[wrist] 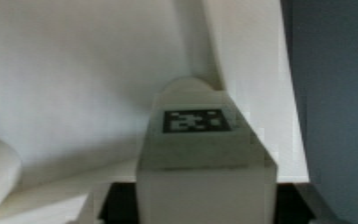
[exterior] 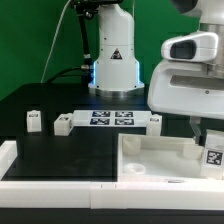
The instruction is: Assemble one leg
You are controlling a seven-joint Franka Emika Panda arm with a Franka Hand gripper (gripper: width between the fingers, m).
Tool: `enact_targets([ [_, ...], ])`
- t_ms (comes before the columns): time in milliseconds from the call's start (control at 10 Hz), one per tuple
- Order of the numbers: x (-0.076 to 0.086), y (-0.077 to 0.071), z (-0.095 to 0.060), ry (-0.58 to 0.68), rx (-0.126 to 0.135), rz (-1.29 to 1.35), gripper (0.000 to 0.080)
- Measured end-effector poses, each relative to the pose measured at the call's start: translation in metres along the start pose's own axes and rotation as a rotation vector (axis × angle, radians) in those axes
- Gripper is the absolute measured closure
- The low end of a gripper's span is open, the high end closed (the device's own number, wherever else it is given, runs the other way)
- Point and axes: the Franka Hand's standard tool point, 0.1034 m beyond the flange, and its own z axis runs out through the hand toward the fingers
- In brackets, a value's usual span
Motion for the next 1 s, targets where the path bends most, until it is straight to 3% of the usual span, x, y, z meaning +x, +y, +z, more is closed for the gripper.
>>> enact_targets([
  [300,0.001,0.003,-0.001,0.013,-0.018,0.265,0.0486],
  [400,0.003,0.01,-0.001,0.021,-0.047,0.374,0.0479],
  [600,0.004,0.02,-0.001,0.021,-0.077,0.467,0.0478],
  [800,0.005,0.022,-0.001,0.024,-0.08,0.47,0.0477],
  [900,0.005,0.022,-0.001,0.024,-0.079,0.469,0.0262],
  [1000,0.005,0.022,-0.001,0.025,-0.079,0.469,0.0262],
])
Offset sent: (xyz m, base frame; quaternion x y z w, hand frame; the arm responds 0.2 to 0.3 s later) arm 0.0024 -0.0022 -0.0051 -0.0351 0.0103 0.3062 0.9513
